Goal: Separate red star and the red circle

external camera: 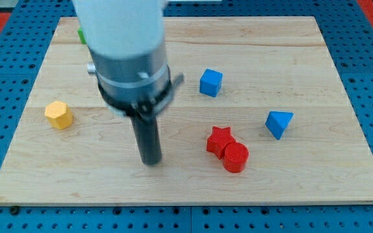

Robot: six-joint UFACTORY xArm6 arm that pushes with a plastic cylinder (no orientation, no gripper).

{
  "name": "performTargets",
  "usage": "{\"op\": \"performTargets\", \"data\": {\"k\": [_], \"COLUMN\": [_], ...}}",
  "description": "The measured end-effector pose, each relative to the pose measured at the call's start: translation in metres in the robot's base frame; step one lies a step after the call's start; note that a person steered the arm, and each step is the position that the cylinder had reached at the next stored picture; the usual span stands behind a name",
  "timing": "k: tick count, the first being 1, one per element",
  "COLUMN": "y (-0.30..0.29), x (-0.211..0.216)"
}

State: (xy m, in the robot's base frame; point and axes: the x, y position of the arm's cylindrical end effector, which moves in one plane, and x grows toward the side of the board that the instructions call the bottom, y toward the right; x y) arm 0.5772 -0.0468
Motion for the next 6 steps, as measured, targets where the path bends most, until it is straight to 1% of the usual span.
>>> {"op": "performTargets", "data": {"k": [1,2,3,5,6], "y": [0.047,0.076,0.076,0.107,0.123], "x": [0.03,0.02,0.005,-0.054,-0.07]}}
